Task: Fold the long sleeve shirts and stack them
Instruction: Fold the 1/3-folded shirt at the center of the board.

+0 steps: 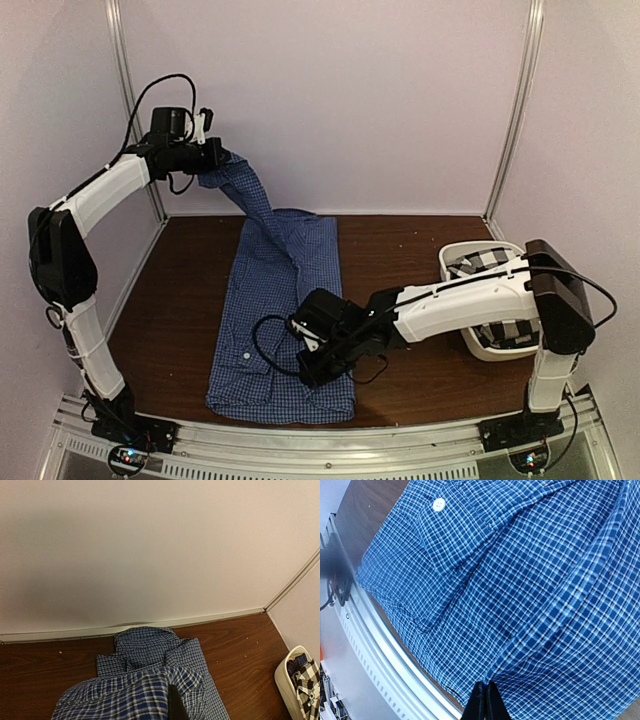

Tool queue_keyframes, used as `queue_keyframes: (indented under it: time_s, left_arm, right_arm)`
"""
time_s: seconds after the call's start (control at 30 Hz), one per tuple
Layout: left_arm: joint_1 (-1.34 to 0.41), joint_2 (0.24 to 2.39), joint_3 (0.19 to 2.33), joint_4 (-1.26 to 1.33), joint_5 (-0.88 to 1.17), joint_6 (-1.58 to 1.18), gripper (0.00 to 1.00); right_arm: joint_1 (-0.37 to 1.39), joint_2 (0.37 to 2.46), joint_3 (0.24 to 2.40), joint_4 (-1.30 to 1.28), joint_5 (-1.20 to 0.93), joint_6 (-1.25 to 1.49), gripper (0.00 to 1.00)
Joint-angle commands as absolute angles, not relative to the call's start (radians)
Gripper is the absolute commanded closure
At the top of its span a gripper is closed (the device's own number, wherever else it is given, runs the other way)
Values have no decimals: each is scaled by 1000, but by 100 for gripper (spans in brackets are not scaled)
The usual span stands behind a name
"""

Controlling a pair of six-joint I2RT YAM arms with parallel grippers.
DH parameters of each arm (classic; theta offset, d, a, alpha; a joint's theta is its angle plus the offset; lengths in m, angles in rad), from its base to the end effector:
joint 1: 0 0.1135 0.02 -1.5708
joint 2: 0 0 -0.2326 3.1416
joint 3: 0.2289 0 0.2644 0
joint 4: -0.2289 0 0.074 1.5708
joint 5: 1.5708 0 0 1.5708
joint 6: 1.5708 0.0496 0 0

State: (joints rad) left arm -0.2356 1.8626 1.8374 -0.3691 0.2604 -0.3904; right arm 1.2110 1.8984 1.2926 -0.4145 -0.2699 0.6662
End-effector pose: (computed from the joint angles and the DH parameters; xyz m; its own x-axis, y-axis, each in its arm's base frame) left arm 0.4428 -0.1194 0.3429 -0.5192 -0.2535 -0.8162 0.2802 0.8517 -0.4428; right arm 0.1300 0.3832 0.1326 -0.8238 -0.4981 -0.2708 -0.5624 0.6571 0.5019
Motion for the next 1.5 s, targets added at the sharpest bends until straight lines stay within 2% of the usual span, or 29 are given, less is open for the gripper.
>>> queue_keyframes:
  time_s: [0.0,0.47,0.8,0.9,1.1,1.17,1.47]
  left_arm:
    - [-233,1874,1892,-343,275,-370,100]
    - [-233,1904,1977,-379,242,-334,100]
    - [-233,1899,1881,-383,239,-332,100]
    - [-233,1886,1842,-366,251,-336,100]
    - [-233,1832,1726,-318,314,-335,100]
    - [-235,1818,1691,-312,348,-334,100]
    - [-273,1751,1524,-278,436,-332,100]
  right_arm:
    - [1206,1927,1341,-402,-302,642,96]
    - [1204,2004,1423,-381,-331,630,96]
    - [1195,2031,1435,-370,-355,615,92]
    - [1194,2028,1432,-367,-358,607,85]
    - [1141,1948,1402,-361,-329,581,54]
    - [1104,1910,1391,-359,-304,564,48]
    - [843,1821,1417,-295,-235,530,40]
